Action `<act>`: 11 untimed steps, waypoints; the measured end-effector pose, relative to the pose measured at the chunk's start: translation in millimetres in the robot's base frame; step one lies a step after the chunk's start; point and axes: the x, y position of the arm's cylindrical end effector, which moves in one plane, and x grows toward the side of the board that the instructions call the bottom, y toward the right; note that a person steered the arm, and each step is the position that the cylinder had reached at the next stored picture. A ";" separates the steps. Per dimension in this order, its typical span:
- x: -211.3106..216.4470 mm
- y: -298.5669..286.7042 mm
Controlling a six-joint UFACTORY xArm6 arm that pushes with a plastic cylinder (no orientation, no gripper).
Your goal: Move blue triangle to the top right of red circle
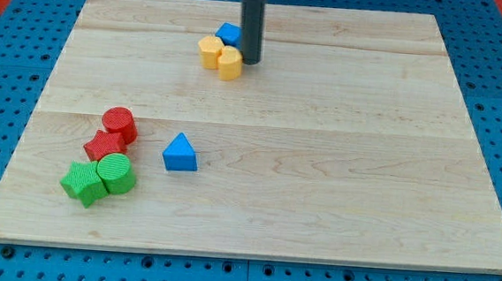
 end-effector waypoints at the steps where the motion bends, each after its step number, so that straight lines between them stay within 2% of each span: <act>1: 11.9 65.8; 2: 78.7 106.9; 3: 161.3 96.8; 4: 216.4 33.9; 5: 232.4 -26.2; 7: 171.9 -57.7; 8: 193.9 -61.8; 9: 181.4 -79.7; 10: 113.8 -73.1; 11: 69.5 -71.4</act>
